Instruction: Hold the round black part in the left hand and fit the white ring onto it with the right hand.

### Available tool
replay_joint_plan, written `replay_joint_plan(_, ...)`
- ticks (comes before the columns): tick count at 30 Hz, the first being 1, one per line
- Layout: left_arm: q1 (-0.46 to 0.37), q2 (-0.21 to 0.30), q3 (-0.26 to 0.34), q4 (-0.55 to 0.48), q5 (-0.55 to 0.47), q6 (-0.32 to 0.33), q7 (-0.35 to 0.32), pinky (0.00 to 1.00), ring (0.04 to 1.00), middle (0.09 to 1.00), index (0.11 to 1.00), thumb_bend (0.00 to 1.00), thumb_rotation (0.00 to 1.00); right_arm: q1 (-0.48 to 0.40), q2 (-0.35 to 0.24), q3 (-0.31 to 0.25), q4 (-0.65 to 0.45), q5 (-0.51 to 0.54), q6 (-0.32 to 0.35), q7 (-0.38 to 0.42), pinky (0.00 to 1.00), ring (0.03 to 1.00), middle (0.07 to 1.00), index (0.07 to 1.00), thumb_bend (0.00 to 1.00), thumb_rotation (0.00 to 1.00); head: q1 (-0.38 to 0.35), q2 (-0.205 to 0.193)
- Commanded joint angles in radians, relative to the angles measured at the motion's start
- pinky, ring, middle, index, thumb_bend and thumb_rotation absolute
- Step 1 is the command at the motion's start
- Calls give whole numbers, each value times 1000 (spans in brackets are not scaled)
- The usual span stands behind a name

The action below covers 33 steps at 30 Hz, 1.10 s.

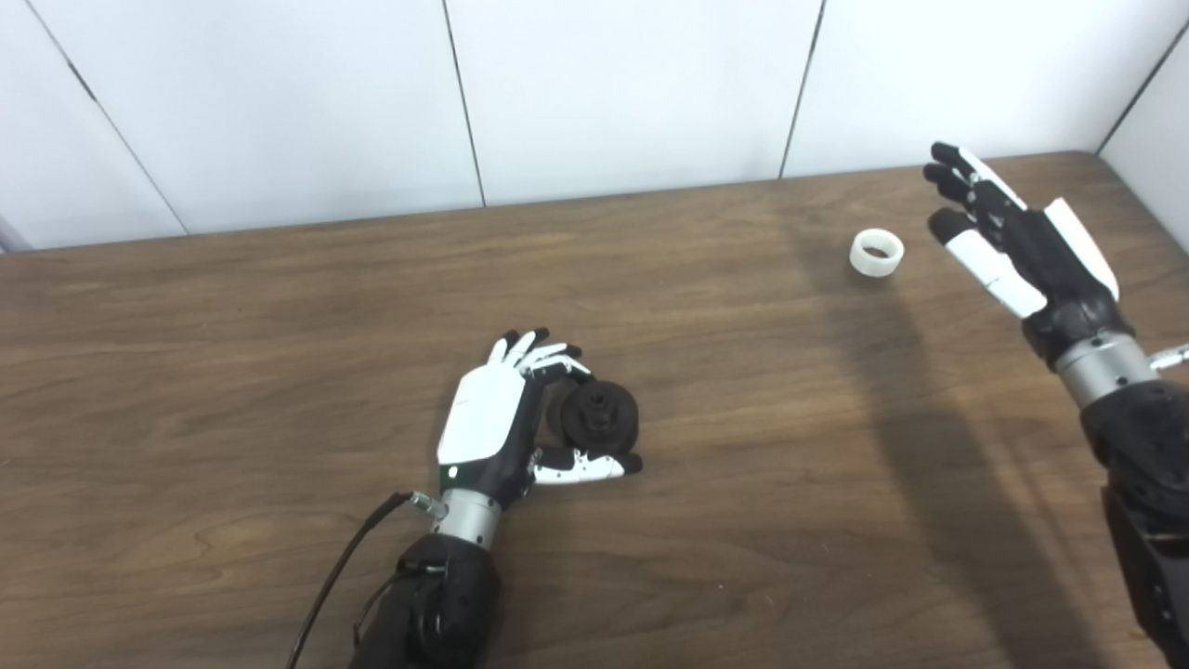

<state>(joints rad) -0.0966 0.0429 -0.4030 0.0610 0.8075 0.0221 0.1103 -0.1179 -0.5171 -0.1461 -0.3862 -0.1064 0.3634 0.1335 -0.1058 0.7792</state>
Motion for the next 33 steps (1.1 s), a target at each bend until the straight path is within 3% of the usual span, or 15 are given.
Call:
replay_joint_plan(1, 141, 11, -31, 86, -6, 14, 12, 1000, 940, 805, 485, 524, 54, -53, -34, -3, -14, -22, -8, 8, 923, 944, 936, 946, 696, 804, -1, 0)
replay_joint_plan(9, 149, 12, -34, 90, 4, -1, 28, 1000, 932, 798, 485, 524, 54, -105, -45, -11, -16, -13, 21, 54, 960, 966, 954, 946, 673, 767, -11, 29)
replay_joint_plan(17, 149, 22, -45, 93, 35, -12, 41, 1000, 934, 799, 485, 524, 55, -127, -66, 1, -15, -57, 38, 75, 928, 953, 950, 939, 689, 760, -24, 39)
replay_joint_plan(22, 147, 23, -46, 102, 55, -16, 58, 1000, 929, 790, 485, 524, 54, -151, -84, 14, 3, -75, 47, 82, 930, 942, 938, 916, 693, 643, -39, 51)
replay_joint_plan(29, 146, 28, -50, 105, 69, -13, 68, 1000, 926, 789, 485, 524, 54, -187, -105, 34, 48, -113, 60, 83, 929, 936, 927, 881, 730, 571, -84, 51)
replay_joint_plan(33, 149, 33, -45, 98, 66, -12, 62, 1000, 929, 792, 485, 524, 55, -196, -122, 58, 95, -154, 44, 85, 894, 913, 893, 838, 812, 465, -123, 50)
